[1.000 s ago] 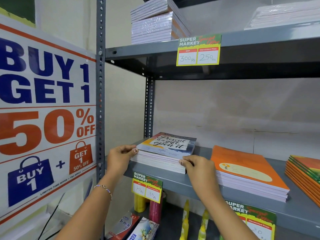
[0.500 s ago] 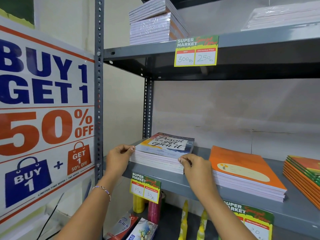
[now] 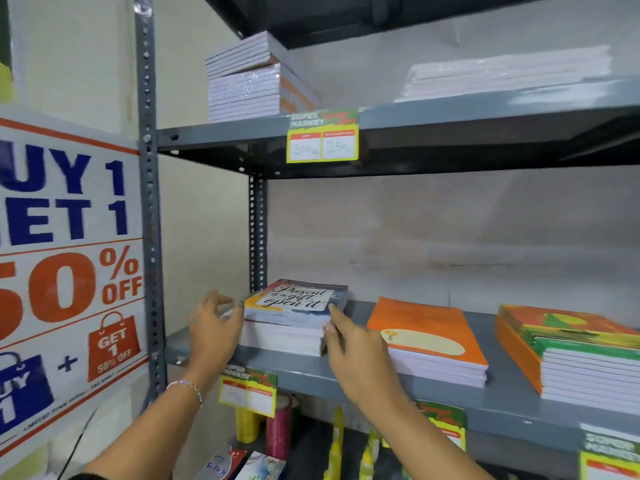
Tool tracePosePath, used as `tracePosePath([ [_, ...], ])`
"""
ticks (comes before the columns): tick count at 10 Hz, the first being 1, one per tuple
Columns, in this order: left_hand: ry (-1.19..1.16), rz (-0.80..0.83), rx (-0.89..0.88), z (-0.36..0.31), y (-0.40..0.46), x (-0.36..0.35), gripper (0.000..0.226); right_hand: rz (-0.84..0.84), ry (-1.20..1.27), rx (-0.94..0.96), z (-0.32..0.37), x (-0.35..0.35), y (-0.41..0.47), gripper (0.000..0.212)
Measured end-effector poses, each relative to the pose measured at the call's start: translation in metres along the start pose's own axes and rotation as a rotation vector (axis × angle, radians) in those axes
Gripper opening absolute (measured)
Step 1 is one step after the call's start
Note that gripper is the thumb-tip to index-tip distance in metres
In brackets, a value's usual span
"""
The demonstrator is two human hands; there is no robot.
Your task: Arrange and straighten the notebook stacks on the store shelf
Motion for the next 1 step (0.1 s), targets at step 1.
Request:
tracePosePath([
  [1, 0.057, -0.067, -0.336, -0.0811, -0.0138, -0.0057, 0.045, -0.184, -0.059, 0.209, 0.0167, 0.0637, 0.0139, 0.049],
])
Point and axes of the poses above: each hand's wrist, its own y-axis towards the middle knuckle, its own x-axis out of the back of the hand, z = x × y, the point moved 9 cm from there along y, towards the middle knuckle, and after that the axes turned 15 degrees about y, right-handed, at the moved point
